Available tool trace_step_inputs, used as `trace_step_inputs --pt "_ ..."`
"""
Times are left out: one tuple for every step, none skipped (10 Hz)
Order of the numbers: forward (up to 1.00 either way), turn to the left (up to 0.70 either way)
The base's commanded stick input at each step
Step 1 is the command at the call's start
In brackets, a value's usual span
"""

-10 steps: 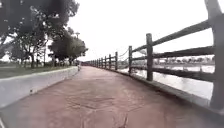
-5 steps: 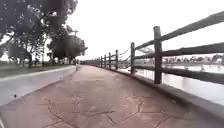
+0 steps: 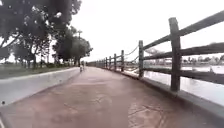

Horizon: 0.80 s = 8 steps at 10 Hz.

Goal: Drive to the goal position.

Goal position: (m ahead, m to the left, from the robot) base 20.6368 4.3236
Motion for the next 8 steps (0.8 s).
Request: trace_step_inputs --pt "1.0 0.0" --pt "1.0 0.0" --pt "1.0 0.0" --pt "1.0 0.0" --pt "1.0 0.0" --pt "1.0 0.0" --pt "1.0 0.0" --pt "1.0 0.11"
